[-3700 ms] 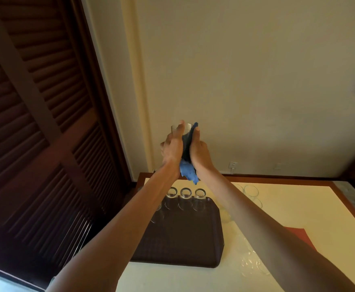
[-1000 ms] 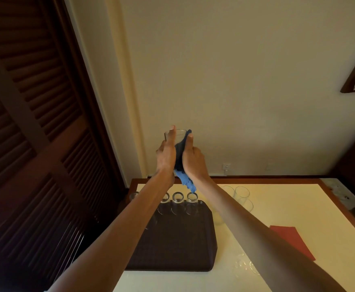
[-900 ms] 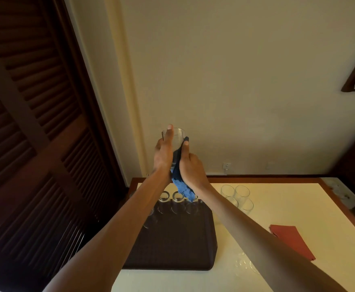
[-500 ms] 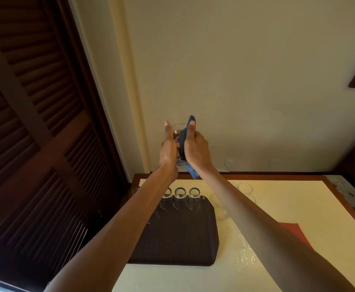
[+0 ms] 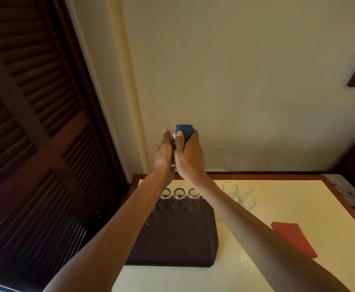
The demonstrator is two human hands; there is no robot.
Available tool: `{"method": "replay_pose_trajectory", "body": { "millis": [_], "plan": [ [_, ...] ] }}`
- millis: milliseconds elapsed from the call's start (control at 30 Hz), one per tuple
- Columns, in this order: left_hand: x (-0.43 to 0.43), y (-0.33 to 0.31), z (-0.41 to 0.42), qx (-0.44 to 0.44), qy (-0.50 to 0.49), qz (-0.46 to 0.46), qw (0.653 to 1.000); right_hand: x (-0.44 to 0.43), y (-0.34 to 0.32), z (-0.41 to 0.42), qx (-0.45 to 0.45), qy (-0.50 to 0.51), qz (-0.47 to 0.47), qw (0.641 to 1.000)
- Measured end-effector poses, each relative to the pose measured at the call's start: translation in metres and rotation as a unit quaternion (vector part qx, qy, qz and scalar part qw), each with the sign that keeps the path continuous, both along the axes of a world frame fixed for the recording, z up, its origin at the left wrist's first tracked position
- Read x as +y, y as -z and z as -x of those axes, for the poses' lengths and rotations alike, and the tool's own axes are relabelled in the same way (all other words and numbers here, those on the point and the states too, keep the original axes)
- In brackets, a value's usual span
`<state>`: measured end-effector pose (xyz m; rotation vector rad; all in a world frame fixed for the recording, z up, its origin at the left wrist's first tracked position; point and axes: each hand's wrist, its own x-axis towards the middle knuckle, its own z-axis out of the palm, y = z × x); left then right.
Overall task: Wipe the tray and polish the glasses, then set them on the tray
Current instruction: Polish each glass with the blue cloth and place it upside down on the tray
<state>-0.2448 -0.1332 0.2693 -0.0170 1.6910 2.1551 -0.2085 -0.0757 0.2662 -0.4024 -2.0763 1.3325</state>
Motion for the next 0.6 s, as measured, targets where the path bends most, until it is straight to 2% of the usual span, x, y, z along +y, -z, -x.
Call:
{"method": "replay_pose_trajectory", "body": {
  "millis": [100, 200, 367, 467, 600],
  "plan": [
    [-0.002, 0.000, -0.003, 0.032, 0.007, 0.008, 0.999, 0.010, -0.010, 0.003, -0.016, 0.009, 0.041, 0.999],
    [-0.002, -0.004, -0.005, 0.053, 0.001, 0.038, 0.998, 0.013, -0.012, -0.001, -0.051, -0.025, 0.069, 0.996],
    [-0.008, -0.007, -0.001, 0.078, -0.038, 0.062, 0.994, 0.010, 0.011, -0.006, -0.164, -0.088, 0.121, 0.975],
    [-0.010, -0.005, 0.002, 0.105, -0.067, 0.058, 0.990, 0.006, 0.020, -0.005, -0.195, -0.130, 0.223, 0.946],
    [-0.012, -0.006, 0.001, 0.085, -0.089, 0.053, 0.991, 0.007, 0.016, -0.001, -0.197, -0.120, 0.411, 0.882]
  ]
}}
